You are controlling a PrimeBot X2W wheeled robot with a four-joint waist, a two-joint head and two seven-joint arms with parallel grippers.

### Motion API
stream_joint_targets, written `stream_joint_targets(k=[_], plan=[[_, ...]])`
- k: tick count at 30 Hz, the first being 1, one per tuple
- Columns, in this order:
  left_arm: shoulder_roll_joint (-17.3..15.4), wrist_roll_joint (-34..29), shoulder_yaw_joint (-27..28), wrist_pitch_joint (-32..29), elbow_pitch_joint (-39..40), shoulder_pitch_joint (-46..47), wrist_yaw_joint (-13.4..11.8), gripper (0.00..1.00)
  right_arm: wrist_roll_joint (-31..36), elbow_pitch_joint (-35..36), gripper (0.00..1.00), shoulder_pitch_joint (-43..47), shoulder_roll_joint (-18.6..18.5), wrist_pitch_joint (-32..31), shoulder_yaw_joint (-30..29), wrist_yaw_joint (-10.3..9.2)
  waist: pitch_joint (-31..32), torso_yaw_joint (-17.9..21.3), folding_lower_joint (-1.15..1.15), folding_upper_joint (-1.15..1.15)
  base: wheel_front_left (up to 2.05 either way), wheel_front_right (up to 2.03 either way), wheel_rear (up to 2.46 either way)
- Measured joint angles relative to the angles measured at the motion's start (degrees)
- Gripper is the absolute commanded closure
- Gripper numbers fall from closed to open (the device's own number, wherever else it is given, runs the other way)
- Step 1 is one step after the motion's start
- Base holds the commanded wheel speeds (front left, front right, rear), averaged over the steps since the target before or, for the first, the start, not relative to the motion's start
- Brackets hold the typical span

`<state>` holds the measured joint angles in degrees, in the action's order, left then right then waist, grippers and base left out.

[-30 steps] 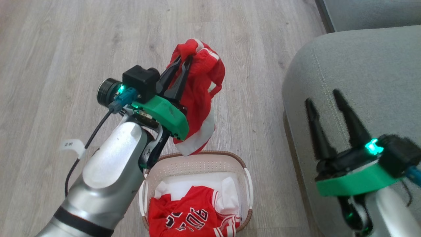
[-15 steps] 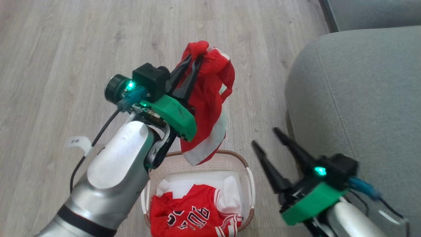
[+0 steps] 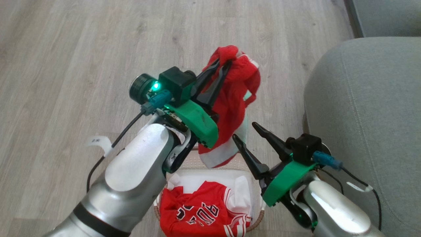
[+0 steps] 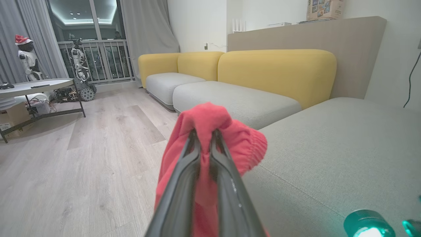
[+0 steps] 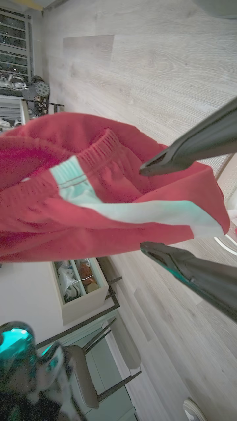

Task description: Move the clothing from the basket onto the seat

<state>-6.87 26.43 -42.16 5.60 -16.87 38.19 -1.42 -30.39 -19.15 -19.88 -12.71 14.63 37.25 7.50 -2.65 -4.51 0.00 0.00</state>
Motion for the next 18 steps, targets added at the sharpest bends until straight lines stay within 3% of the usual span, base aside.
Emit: stream_joint_targets(k=[9,17,18], plan=[[1.98,1.35,-2.0,-0.08,0.69,0.38,1.0,1.0,-3.19,-9.7,0.0,-4.19,2.22,-0.01,2.45,0.0,-0.28,-2.49,0.0,0.0,0.0,0.0,0.0],[2.78,2.14,-3.59,-0.29,0.71,0.39,1.43,1.0,-4.3,-11.93,0.0,-6.87,4.15,-0.01,2.64,0.0,-0.47,-3.77,0.0,0.0,0.0,0.0,0.0],[2.86,2.15,-3.61,-0.29,0.7,0.39,1.43,1.0,-4.36,-12.17,0.2,-6.88,4.22,-0.01,2.61,0.0,-0.47,-3.82,0.0,0.0,0.0,0.0,0.0]])
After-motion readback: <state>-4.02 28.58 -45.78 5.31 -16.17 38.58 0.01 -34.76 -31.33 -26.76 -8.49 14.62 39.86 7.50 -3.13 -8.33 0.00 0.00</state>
